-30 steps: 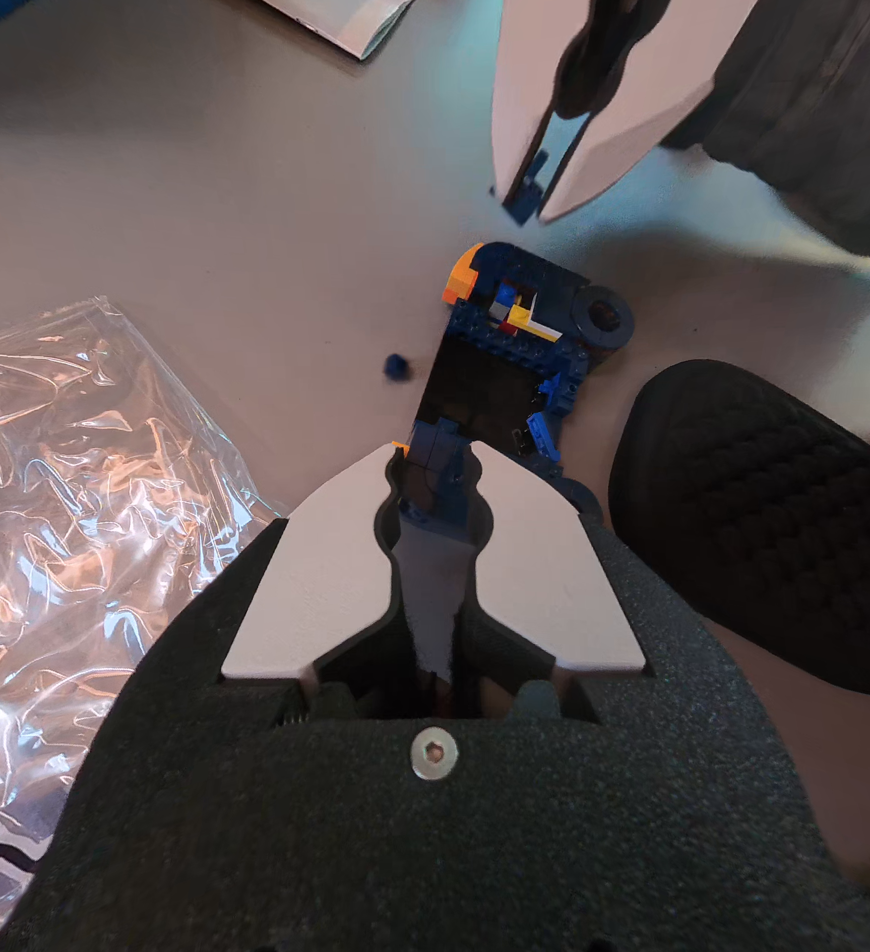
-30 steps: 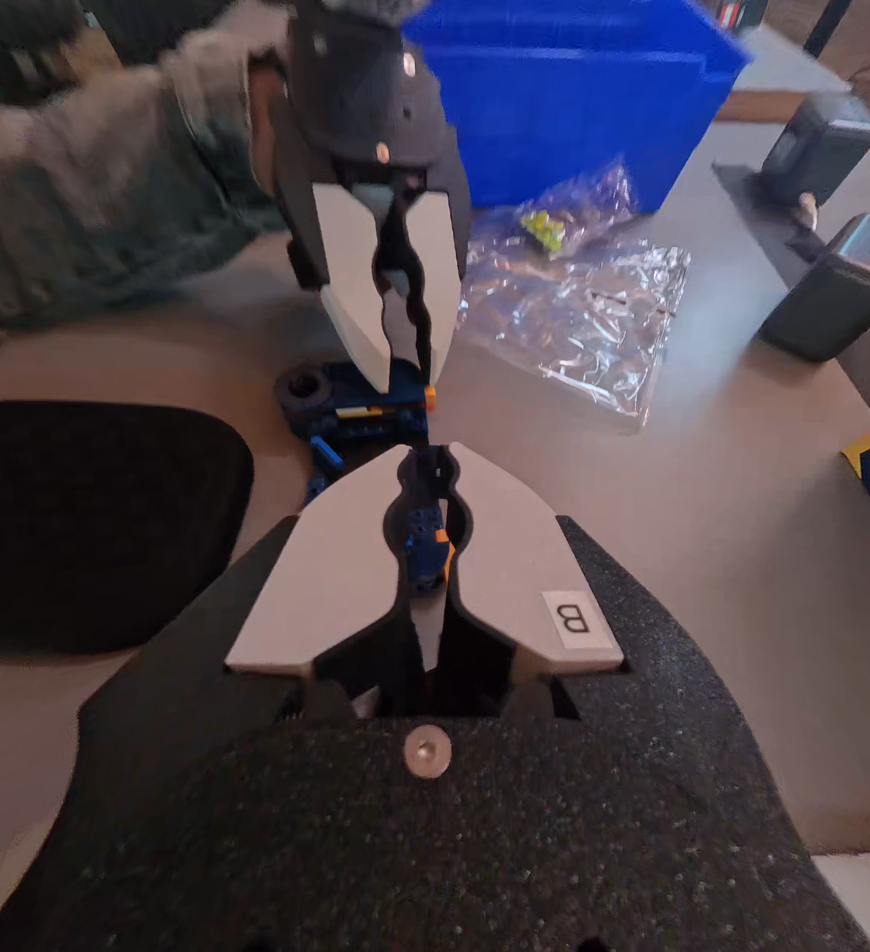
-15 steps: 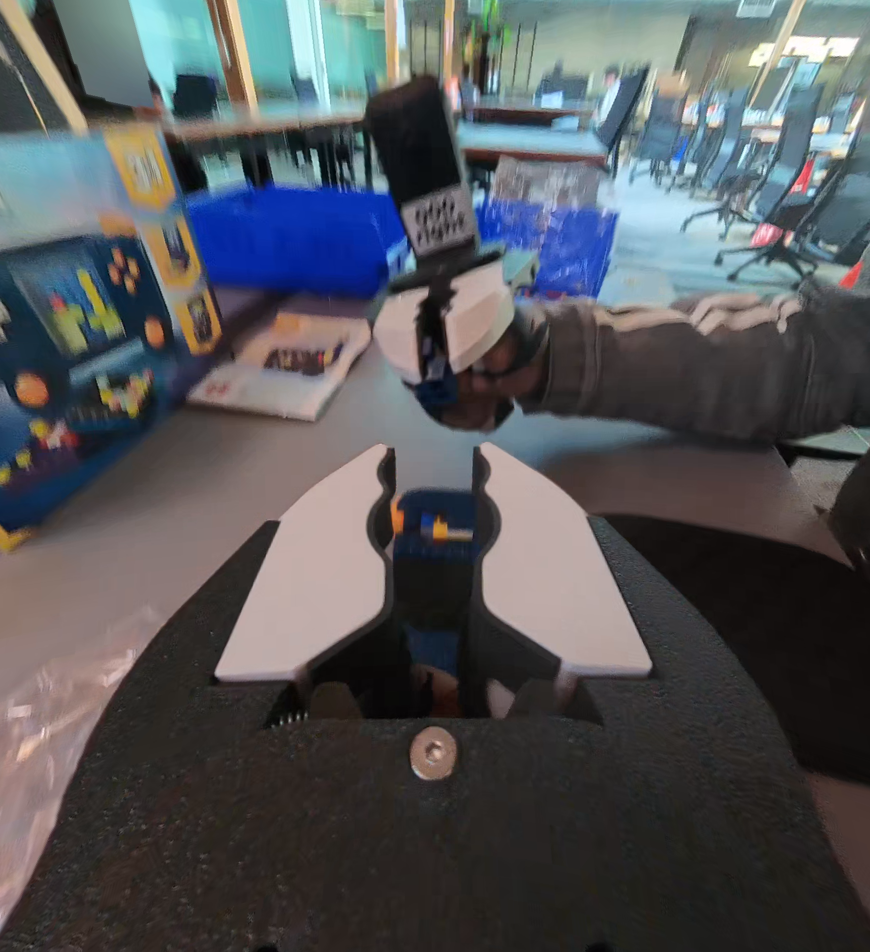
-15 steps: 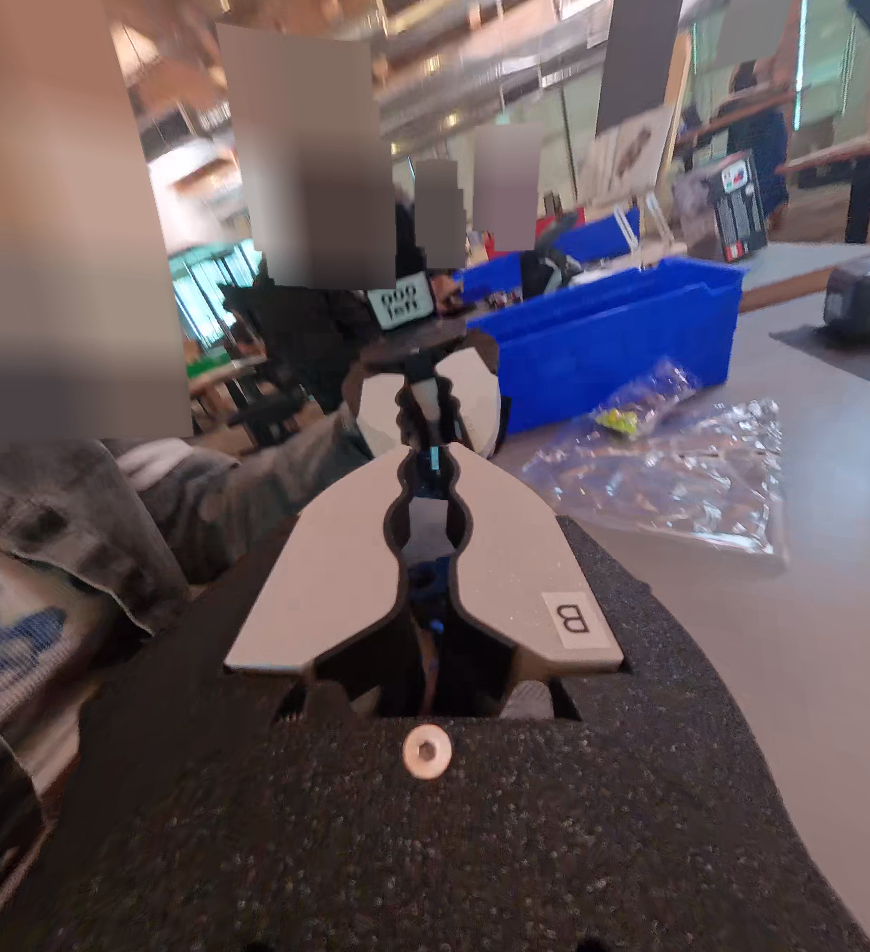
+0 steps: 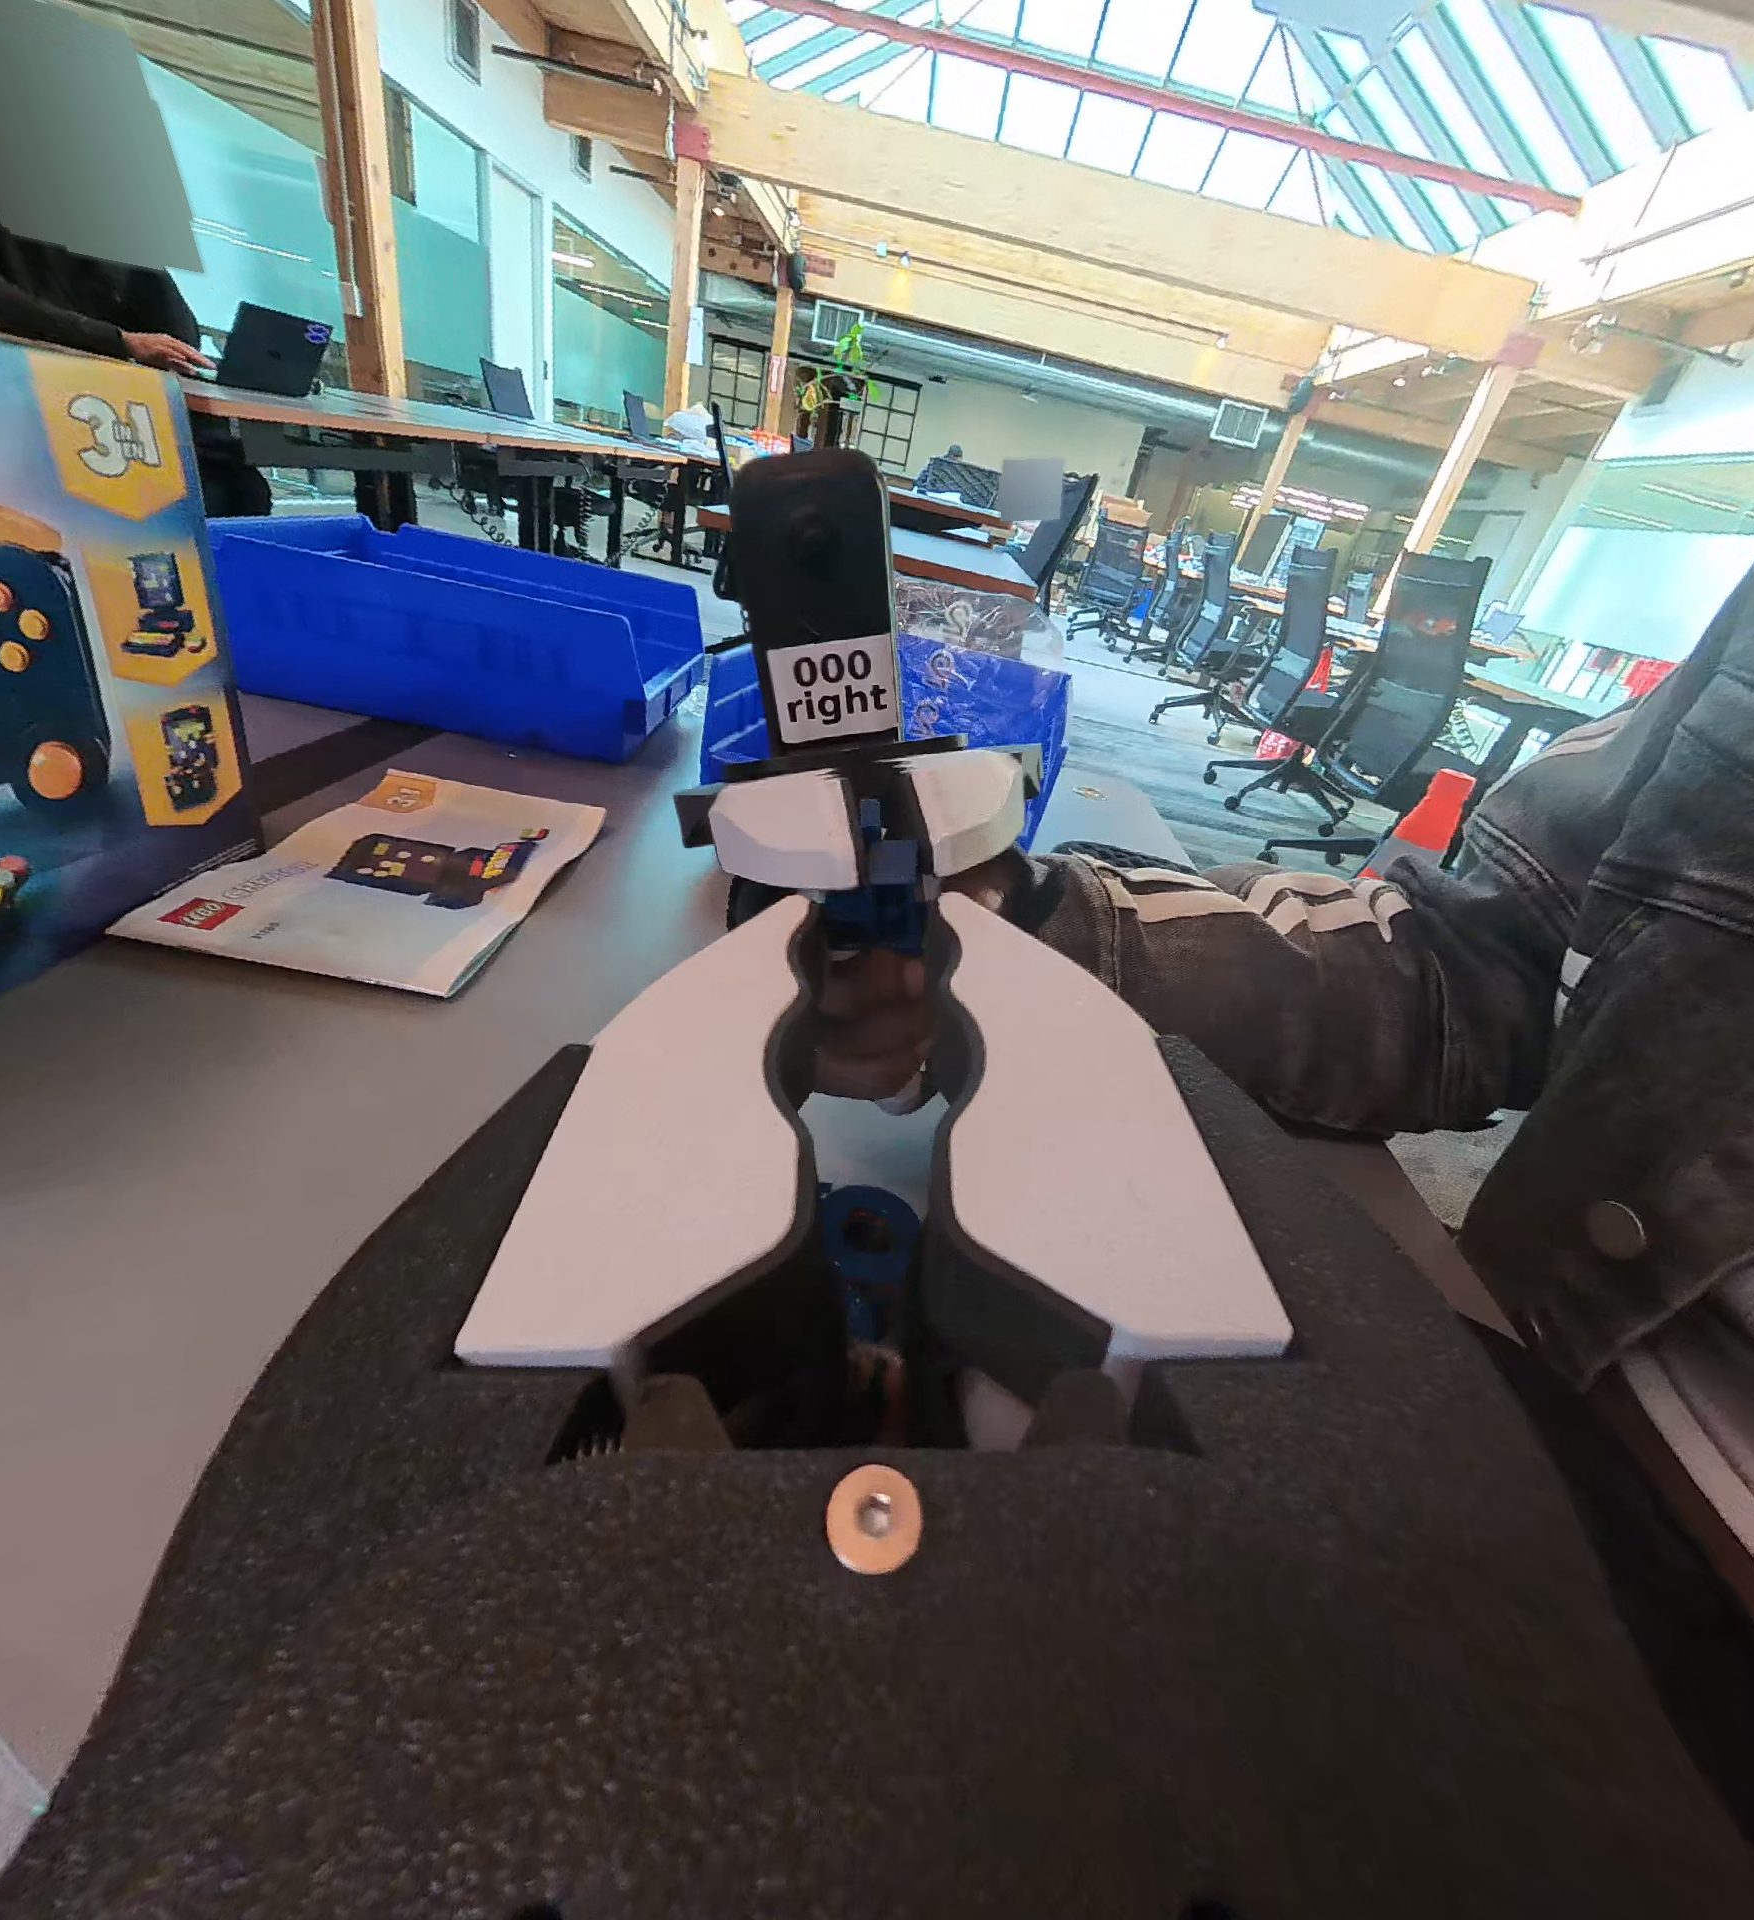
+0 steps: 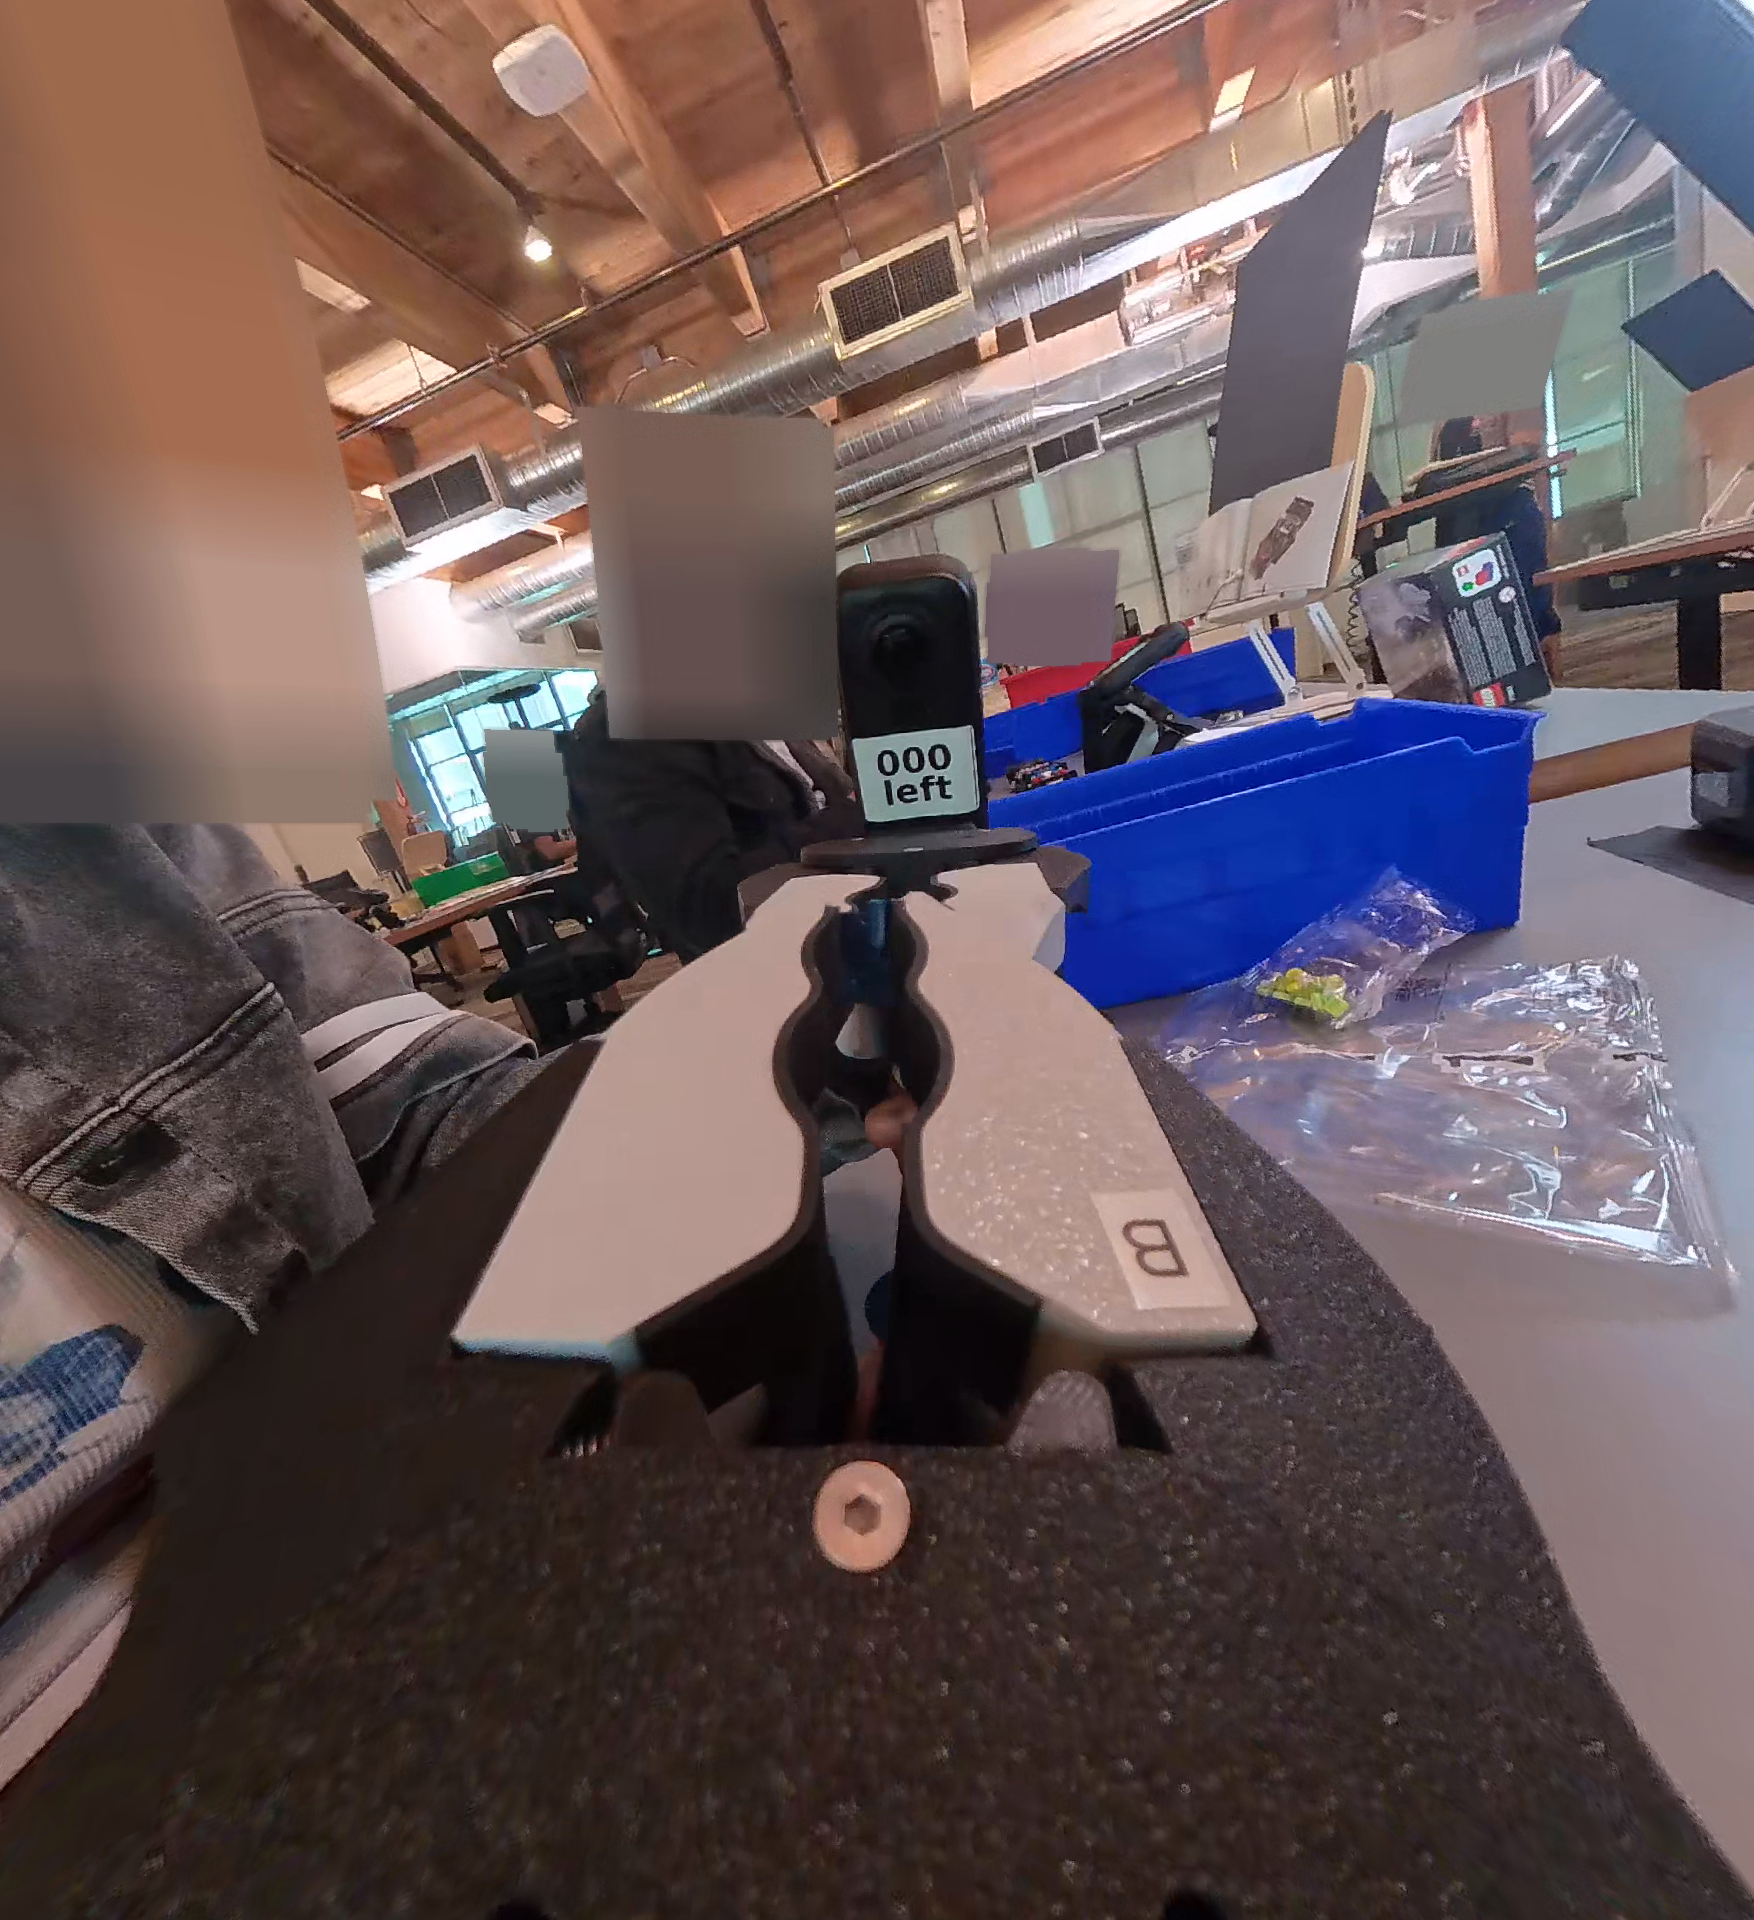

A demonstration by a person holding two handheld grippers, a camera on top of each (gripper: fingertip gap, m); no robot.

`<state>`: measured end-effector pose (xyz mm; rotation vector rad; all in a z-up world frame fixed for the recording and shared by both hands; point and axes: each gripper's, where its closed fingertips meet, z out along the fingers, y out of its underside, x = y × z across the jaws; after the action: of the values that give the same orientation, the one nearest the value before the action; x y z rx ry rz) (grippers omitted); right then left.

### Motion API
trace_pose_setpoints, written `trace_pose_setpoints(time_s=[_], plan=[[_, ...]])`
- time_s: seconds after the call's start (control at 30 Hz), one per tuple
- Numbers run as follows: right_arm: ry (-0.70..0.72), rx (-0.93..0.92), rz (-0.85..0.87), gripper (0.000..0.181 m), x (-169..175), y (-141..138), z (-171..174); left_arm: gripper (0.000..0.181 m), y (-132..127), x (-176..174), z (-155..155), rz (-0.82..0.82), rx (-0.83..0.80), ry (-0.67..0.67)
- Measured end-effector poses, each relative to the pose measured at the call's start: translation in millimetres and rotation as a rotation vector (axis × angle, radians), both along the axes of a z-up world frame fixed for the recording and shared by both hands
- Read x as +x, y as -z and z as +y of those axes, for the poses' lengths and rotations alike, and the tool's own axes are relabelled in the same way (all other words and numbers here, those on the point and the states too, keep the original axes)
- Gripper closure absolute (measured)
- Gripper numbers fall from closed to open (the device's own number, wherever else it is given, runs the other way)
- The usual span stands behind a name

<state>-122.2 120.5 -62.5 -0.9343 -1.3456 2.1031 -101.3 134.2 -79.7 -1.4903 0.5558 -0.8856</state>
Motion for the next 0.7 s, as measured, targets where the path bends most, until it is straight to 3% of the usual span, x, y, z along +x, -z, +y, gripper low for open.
trace_pose_setpoints(time_s=[0.7], plan=[[-0.01, -0.027, -0.147, 0.172, -6, 30, 5, 0.165, 30, -7, 3, -0.031, -0.072, 0.05]])
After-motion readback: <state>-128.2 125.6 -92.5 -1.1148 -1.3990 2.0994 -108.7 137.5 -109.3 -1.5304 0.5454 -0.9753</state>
